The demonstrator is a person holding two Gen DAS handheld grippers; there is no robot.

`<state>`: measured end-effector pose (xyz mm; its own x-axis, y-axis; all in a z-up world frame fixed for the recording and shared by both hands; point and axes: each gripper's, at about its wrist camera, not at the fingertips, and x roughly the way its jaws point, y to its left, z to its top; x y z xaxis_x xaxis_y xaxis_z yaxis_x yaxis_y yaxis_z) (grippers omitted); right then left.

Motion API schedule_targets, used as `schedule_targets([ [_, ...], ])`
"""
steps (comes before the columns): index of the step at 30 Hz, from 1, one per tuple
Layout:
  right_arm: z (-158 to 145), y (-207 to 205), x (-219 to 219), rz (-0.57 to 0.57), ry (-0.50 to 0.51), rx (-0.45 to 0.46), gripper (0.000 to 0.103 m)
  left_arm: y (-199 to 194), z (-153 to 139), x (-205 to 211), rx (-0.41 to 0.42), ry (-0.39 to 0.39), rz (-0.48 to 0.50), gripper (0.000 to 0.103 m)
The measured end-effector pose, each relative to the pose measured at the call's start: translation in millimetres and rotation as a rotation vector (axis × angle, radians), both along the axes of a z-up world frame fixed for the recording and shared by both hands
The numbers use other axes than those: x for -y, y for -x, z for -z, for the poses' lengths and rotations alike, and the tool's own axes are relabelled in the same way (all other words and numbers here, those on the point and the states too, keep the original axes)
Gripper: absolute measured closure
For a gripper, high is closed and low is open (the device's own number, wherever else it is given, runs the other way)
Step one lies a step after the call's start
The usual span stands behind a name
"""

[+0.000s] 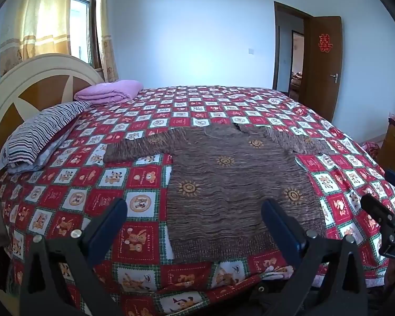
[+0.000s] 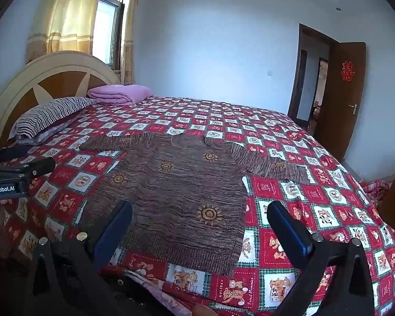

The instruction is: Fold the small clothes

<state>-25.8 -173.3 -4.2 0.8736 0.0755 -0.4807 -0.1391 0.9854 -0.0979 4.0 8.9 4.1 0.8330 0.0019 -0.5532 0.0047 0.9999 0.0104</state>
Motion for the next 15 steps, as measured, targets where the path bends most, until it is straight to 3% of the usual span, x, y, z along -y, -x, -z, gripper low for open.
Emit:
schedule_targets([
  [15, 0.2, -0.2, -1.0, -0.002, 0.0, -0.003, 0.001, 0.1, 3.3, -1.8, -0.001, 0.004, -0.001, 0.0],
])
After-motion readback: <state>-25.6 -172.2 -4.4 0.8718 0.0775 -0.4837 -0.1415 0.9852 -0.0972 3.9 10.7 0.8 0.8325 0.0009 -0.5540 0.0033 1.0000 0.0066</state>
